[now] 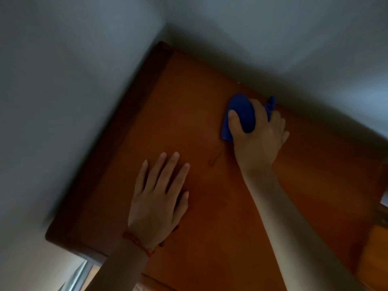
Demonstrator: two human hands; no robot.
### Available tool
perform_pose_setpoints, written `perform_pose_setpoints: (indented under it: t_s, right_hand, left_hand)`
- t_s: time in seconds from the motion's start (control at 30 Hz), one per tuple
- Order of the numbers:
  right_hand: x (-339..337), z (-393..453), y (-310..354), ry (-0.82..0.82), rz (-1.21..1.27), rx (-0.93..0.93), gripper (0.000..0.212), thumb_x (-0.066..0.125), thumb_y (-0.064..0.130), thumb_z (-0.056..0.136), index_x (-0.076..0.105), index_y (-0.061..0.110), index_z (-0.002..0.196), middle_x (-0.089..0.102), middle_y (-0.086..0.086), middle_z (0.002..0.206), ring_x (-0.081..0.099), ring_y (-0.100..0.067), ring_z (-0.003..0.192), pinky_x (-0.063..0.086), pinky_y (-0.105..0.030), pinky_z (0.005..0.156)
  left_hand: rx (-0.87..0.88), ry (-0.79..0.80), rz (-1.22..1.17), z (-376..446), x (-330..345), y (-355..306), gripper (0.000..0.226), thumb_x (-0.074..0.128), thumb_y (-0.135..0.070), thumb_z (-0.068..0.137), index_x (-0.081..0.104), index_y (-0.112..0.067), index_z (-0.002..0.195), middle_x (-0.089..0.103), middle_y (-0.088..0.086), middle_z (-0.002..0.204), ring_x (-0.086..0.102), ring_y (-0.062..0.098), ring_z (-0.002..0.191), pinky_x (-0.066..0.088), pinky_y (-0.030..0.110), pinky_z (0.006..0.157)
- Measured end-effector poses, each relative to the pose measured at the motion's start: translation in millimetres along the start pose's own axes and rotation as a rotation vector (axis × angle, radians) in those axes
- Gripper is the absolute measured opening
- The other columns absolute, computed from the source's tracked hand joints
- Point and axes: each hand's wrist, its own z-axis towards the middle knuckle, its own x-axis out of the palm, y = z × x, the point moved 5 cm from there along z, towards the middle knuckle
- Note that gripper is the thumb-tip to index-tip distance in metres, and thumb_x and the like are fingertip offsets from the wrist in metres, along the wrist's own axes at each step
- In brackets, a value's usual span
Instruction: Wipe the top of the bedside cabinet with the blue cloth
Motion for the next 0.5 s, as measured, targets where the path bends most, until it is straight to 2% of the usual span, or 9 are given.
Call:
perform_pose_setpoints:
  t_s: [0.07, 0.23, 0.33, 0.4, 0.5]
  right_hand:
    - [3.1, 8.2, 9.6, -0.011, 0.001, -0.021, 0.054, 0.047, 0.053, 0.082, 0.050, 0.021, 0.125, 0.051, -0.014, 0.118, 0.043, -0.029, 0.104, 0.018, -0.028, 0.080]
    - [31.4, 36.6, 57.0, 0.040, 0.009, -0.180, 0.054, 0.046, 0.054, 0.084, 0.049, 0.021, 0.127, 0.051, -0.015, 0.119, 0.043, -0.029, 0.105, 0.018, -0.029, 0.077]
    - [25.9, 32.6, 40.9, 0.071, -0.012, -0.192, 0.054, 0.042, 0.056, 0.087, 0.045, 0.024, 0.130, 0.049, -0.014, 0.123, 0.041, -0.028, 0.109, 0.018, -0.029, 0.077]
    - [13.2, 21.6, 22.7, 0.020, -0.020, -0.166, 0.055, 0.041, 0.057, 0.085, 0.048, 0.022, 0.128, 0.052, -0.015, 0.117, 0.044, -0.028, 0.105, 0.016, -0.027, 0.073]
    - [14.5, 26.8, 25.7, -0.002, -0.007, -0.144, 0.053, 0.045, 0.054, 0.084, 0.052, 0.020, 0.124, 0.053, -0.015, 0.114, 0.044, -0.029, 0.105, 0.016, -0.026, 0.077]
  left_hand:
    - [-0.006, -0.002, -0.005, 0.1, -0.4, 0.0, 0.046, 0.024, -0.041, 0.098, 0.037, -0.018, 0.136, 0.036, 0.011, 0.143, 0.027, 0.028, 0.135, 0.018, 0.051, 0.110]
    - [-0.008, -0.013, 0.003, 0.0, -2.6, -2.4, 0.047, 0.039, -0.036, 0.091, 0.041, -0.017, 0.134, 0.041, 0.012, 0.142, 0.029, 0.028, 0.134, 0.018, 0.051, 0.110]
    - [-0.008, -0.013, 0.005, -0.5, -1.5, -0.4, 0.047, 0.038, -0.036, 0.092, 0.039, -0.017, 0.135, 0.036, 0.010, 0.143, 0.027, 0.027, 0.135, 0.016, 0.050, 0.111]
    - [-0.006, -0.005, -0.005, -1.0, -0.4, 0.0, 0.048, 0.037, -0.037, 0.092, 0.038, -0.018, 0.136, 0.034, 0.009, 0.144, 0.025, 0.027, 0.136, 0.016, 0.050, 0.111]
    - [-0.005, -0.012, -0.011, -1.1, -0.7, -1.1, 0.047, 0.038, -0.036, 0.092, 0.039, -0.017, 0.135, 0.037, 0.011, 0.144, 0.027, 0.028, 0.136, 0.018, 0.052, 0.110]
